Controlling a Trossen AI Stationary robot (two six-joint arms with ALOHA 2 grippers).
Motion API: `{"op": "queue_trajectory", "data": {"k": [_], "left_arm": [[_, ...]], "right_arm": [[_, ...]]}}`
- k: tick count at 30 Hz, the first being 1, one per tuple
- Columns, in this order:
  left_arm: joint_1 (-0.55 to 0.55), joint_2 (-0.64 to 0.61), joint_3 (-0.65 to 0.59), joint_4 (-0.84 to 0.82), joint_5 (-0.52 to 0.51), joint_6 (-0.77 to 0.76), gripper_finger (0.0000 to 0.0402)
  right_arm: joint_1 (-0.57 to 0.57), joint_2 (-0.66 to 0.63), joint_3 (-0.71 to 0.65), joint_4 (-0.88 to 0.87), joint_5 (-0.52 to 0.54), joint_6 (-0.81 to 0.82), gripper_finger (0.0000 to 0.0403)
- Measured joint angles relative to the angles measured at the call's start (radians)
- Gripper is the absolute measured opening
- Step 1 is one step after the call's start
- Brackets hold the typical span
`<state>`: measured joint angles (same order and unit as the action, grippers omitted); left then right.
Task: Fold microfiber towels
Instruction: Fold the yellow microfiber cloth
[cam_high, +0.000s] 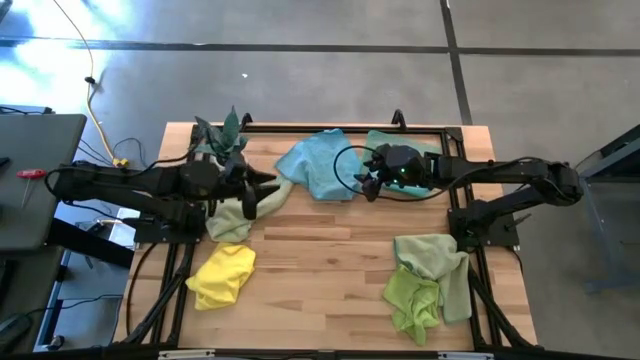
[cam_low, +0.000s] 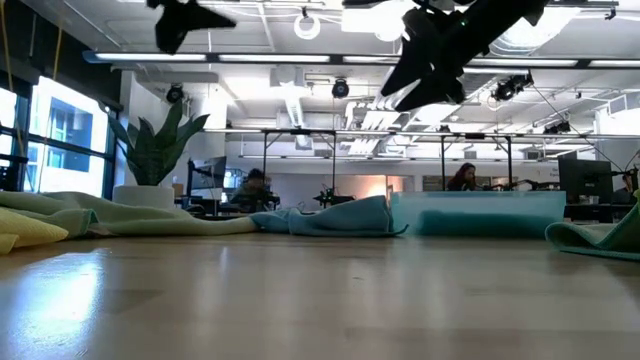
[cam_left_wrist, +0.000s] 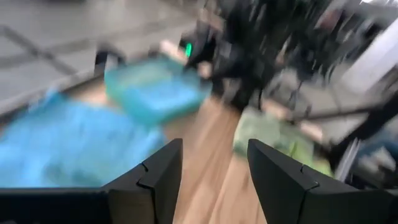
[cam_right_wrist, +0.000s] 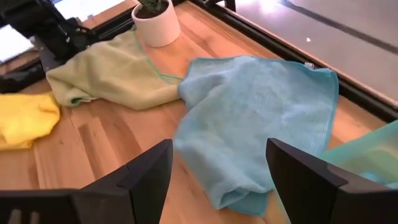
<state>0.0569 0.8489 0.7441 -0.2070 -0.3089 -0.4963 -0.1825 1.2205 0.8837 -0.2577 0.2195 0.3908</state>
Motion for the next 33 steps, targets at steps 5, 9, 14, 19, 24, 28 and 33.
{"op": "queue_trajectory", "data": {"k": [5,9,14,19,24,28,33], "left_arm": [[-0.044,0.005,0.0,-0.197,0.196,-0.053,0.0172],[-0.12,0.021,0.0,-0.403,0.336,-0.175,0.0172],[-0.258,0.047,0.0,-0.713,0.359,-0.484,0.0172],[-0.403,0.075,-0.001,-0.881,0.244,-0.817,0.0172],[-0.51,0.134,-0.014,-0.892,0.095,-0.924,0.0172],[-0.552,0.214,-0.042,-0.873,0.118,-0.933,0.0172],[-0.58,0.33,-0.055,-0.863,0.169,-0.93,0.0172]], "right_arm": [[0.0,0.0,0.0,0.0,0.0,0.059,0.0252],[0.0,0.0,0.0,0.0,0.001,0.056,0.0252],[0.0,0.0,0.0,0.0,0.001,0.057,0.0252],[0.0,0.0,0.0,0.0,0.001,0.055,0.0252],[0.0,0.001,0.0,0.0,0.004,0.055,0.0252],[0.0,0.001,0.0,0.0,0.004,0.055,0.0252],[0.0,0.001,0.0,-0.002,0.003,0.055,0.0252]]}}
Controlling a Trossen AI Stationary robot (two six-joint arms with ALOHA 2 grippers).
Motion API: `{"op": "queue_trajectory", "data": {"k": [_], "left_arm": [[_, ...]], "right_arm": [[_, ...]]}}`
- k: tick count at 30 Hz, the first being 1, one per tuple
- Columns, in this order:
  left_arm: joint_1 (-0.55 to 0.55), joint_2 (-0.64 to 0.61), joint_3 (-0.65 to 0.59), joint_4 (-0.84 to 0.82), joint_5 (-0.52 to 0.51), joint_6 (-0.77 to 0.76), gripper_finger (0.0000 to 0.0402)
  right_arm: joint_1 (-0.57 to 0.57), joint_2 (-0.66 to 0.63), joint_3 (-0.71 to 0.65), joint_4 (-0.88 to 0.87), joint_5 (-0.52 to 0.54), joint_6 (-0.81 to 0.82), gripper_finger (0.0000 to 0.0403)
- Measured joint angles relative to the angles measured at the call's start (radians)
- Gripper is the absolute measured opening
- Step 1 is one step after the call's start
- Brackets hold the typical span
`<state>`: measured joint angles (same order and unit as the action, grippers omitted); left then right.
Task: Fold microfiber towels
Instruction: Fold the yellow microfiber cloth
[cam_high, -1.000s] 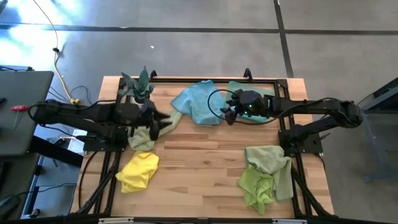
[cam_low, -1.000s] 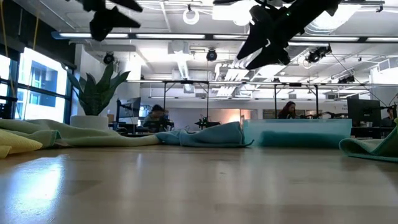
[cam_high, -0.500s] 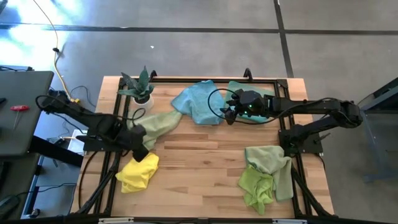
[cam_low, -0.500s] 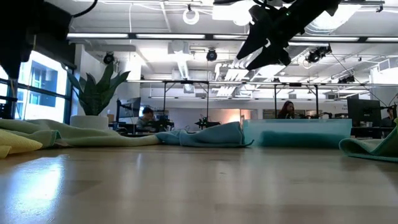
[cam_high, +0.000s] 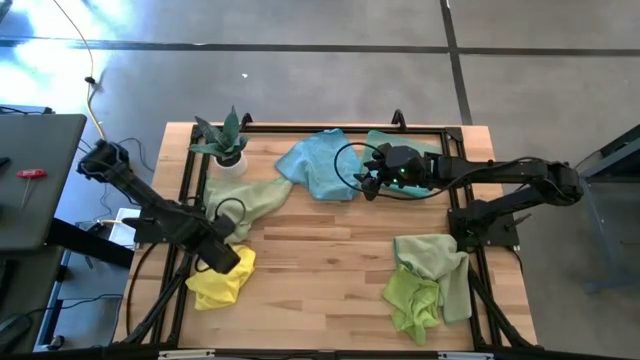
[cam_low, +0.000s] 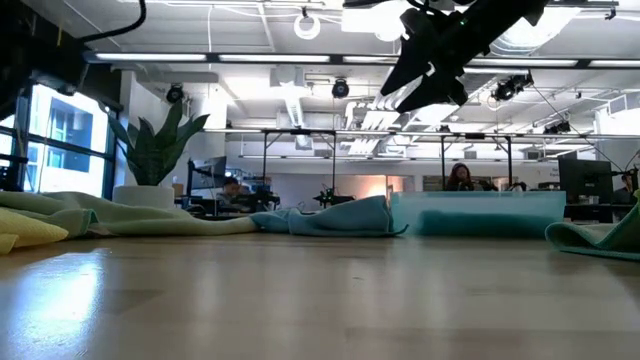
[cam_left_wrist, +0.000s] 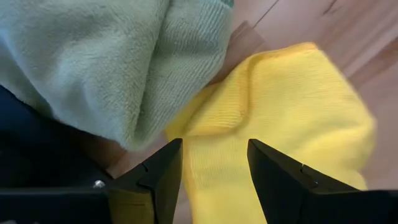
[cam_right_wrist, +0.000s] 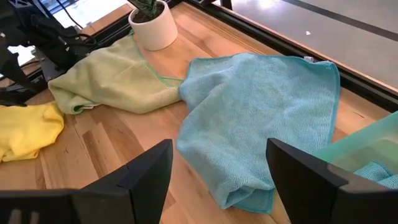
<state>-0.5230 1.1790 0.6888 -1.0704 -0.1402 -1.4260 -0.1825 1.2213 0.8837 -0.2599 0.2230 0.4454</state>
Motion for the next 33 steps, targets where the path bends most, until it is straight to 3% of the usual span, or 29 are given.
{"op": "queue_trajectory", "data": {"k": [16,25,29,33], "left_arm": [[0.0,0.229,0.001,0.104,-0.071,0.057,0.0172],[0.111,0.352,0.0,0.11,-0.073,0.126,0.0169],[0.152,0.358,0.008,0.116,-0.047,0.147,0.0122],[0.159,0.335,0.033,0.121,-0.075,0.147,0.0026]], "right_arm": [[0.0,0.001,0.0,-0.012,-0.005,0.0,0.0252],[0.0,0.0,0.0,-0.012,-0.004,0.0,0.0252],[0.0,0.0,0.0,-0.011,-0.004,0.0,0.0252],[0.0,0.0,0.0,-0.012,-0.004,0.0,0.0252]]}}
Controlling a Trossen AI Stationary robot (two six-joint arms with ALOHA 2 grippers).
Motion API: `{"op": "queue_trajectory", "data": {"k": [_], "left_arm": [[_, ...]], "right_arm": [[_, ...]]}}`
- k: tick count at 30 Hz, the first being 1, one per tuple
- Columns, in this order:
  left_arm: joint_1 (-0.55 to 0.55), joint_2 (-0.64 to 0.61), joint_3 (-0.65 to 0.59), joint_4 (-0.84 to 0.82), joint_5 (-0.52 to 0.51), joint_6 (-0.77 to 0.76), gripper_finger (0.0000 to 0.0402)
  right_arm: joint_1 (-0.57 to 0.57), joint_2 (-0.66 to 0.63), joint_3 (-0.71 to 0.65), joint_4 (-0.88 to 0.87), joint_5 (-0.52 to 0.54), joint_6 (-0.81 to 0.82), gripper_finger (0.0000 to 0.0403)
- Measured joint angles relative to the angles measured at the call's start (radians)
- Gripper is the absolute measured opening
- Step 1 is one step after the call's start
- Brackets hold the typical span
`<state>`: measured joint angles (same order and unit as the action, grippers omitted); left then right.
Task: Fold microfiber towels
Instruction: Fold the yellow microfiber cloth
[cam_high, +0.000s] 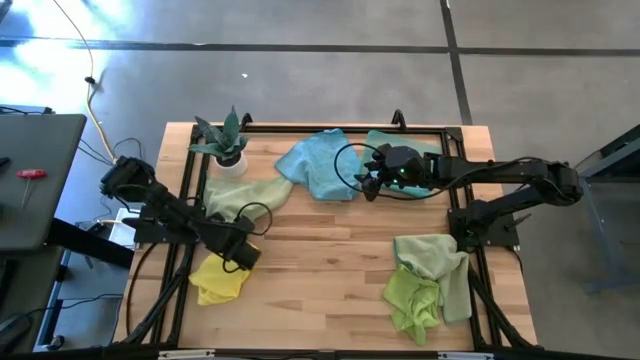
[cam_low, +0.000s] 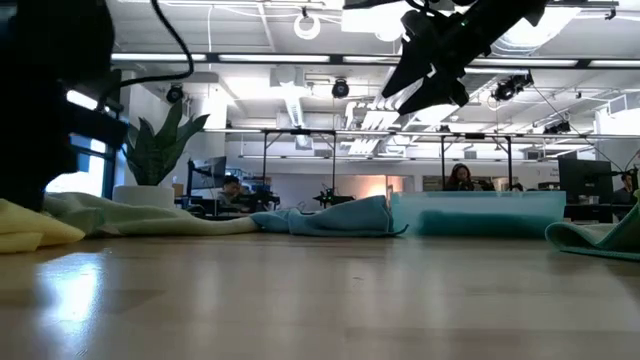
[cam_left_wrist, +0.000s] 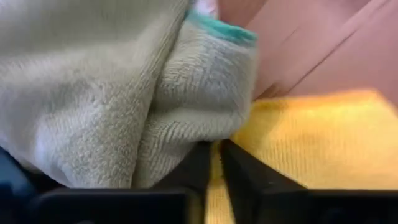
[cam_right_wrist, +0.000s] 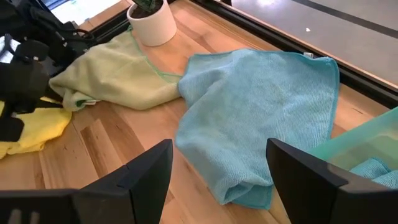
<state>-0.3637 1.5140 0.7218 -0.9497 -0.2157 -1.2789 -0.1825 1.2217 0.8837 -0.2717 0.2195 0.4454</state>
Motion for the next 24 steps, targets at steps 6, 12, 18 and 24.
{"op": "queue_trajectory", "data": {"k": [6,12,18,24], "left_arm": [[-0.003,-0.046,0.102,0.002,-0.016,0.039,0.0006],[-0.013,-0.07,0.307,0.032,-0.062,0.123,0.0002],[0.005,-0.07,0.55,0.079,-0.174,0.278,0.0001],[0.052,-0.07,0.711,0.223,-0.218,0.449,0.0]], "right_arm": [[0.0,0.0,0.0,-0.001,0.0,0.0,0.0252],[0.0,0.0,0.0,-0.001,0.0,0.0,0.0252],[0.0,0.0,0.0,-0.001,0.001,0.0,0.0252],[0.0,0.0,0.0,-0.001,0.005,0.0,0.0252]]}}
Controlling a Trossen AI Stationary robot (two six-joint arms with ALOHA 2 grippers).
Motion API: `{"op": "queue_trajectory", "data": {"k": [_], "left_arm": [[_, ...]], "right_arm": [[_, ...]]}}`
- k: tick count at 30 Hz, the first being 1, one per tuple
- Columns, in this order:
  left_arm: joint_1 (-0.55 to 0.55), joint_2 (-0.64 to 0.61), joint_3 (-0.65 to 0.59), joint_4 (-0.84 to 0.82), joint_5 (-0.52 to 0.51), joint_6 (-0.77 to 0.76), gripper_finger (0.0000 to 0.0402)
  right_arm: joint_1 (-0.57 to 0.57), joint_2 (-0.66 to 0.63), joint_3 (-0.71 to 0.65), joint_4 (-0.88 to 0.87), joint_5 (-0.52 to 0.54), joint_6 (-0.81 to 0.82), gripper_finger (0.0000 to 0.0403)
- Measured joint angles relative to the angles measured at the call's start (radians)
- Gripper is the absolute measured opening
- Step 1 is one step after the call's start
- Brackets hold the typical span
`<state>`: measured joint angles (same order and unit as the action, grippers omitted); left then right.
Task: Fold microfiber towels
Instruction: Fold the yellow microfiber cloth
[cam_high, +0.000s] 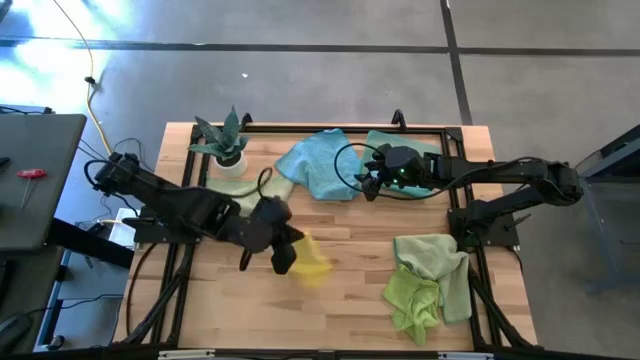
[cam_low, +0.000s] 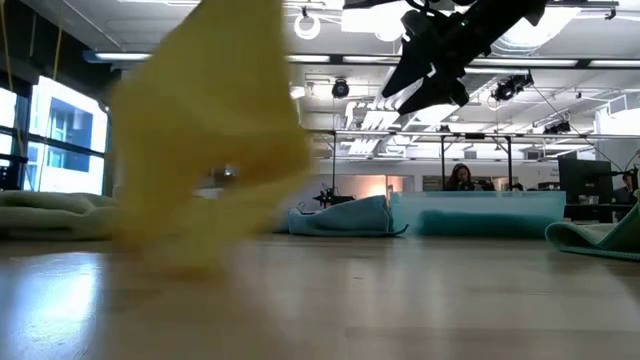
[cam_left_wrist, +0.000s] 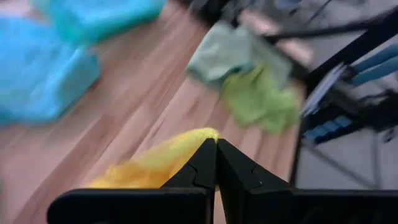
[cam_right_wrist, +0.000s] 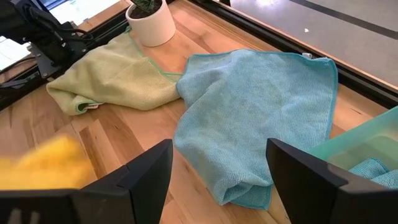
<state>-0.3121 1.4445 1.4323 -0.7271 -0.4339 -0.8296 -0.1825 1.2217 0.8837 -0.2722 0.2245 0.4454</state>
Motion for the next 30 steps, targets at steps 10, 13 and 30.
{"op": "queue_trajectory", "data": {"k": [10,13,30], "left_arm": [[0.024,0.047,0.022,-0.011,-0.007,-0.005,0.0],[0.055,0.107,0.022,0.082,0.041,-0.004,0.0],[0.104,0.154,0.108,-0.052,0.087,0.237,0.0]], "right_arm": [[0.0,0.0,0.0,0.004,-0.001,0.003,0.0252],[0.0,0.0,0.0,0.015,-0.001,0.001,0.0252],[0.02,0.0,0.0,0.132,-0.61,-0.103,0.0252]]}}
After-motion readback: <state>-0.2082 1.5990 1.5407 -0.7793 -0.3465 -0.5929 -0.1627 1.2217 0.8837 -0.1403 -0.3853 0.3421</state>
